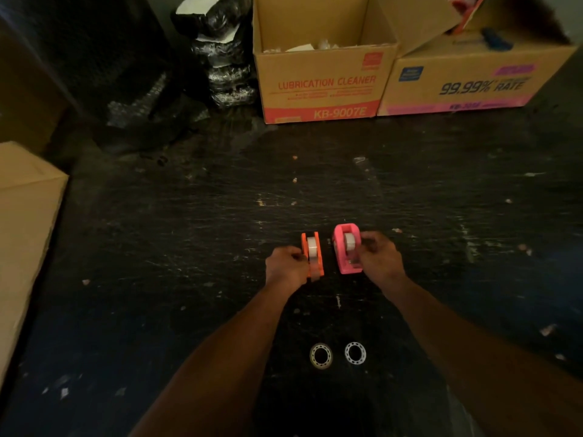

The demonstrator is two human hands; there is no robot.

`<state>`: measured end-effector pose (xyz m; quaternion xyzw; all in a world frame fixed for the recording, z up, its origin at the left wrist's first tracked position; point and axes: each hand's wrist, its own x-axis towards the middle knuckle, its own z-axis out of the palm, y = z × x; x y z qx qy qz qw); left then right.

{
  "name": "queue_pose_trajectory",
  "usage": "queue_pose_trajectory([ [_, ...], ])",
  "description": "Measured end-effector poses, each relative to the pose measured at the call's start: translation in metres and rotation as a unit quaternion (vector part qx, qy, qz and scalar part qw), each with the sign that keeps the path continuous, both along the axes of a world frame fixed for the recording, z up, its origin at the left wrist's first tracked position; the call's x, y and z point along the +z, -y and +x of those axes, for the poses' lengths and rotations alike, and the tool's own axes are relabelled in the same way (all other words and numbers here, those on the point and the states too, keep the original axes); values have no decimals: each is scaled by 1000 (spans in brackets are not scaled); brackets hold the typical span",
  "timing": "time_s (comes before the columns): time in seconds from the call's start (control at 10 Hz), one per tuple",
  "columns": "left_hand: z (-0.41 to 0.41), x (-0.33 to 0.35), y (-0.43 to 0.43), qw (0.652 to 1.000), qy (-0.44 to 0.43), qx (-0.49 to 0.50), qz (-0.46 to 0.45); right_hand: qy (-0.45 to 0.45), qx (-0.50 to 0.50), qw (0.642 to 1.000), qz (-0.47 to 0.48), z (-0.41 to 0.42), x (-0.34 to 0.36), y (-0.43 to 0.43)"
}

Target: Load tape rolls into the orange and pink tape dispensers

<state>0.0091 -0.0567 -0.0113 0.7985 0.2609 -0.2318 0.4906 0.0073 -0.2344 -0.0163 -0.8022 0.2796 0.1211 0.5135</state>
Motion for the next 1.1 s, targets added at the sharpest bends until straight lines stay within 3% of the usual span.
queue_pose_trajectory([
  [0.4, 5, 0, 0, 999, -9, 14, -29, -6, 49, 999, 20, 21, 14, 4],
  [0.9, 6, 2, -2, 999, 14, -24, 22, -14, 61, 998, -20, 10, 10, 4],
  [1.1, 3, 23, -9, 993, 53, -63, 83, -10, 75, 995, -60, 3, 28, 9],
])
